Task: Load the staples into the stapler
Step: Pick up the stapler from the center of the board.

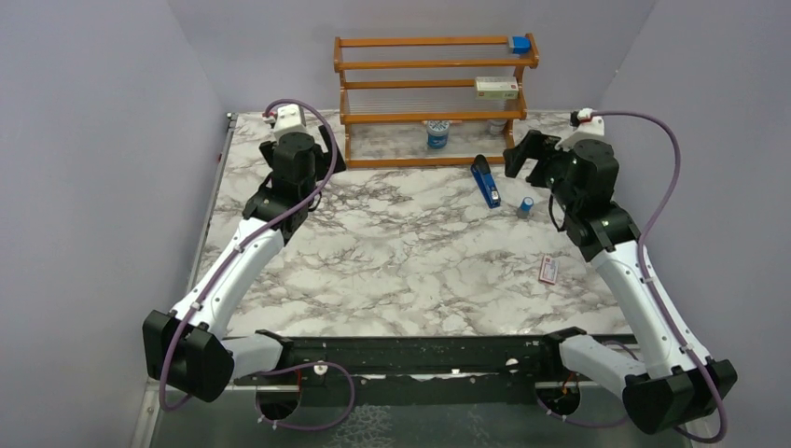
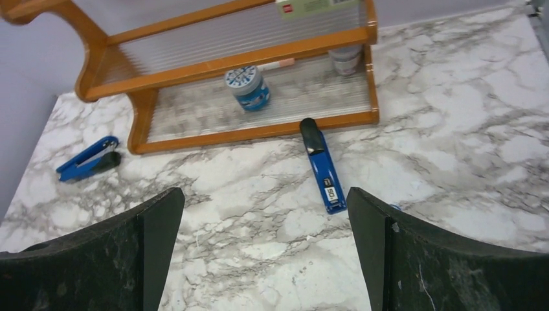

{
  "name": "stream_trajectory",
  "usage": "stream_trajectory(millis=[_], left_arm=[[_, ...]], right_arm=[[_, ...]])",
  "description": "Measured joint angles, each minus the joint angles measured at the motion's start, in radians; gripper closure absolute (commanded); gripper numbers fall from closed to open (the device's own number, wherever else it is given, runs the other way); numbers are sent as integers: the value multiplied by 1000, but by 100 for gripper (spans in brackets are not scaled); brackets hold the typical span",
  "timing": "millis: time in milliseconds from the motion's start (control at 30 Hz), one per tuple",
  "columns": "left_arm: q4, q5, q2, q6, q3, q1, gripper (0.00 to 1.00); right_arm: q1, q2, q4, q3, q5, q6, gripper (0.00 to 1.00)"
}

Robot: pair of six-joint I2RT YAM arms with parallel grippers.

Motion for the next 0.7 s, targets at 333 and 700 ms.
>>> stream_trajectory(millis=[333,700], left_arm=[[72,105,3,67,-73,2,1],[116,164,62,158,-116,6,1]], right_arm=[[-5,273,-29,102,-250,-75,0],[-6,638,-66,211,-211,-195,24]])
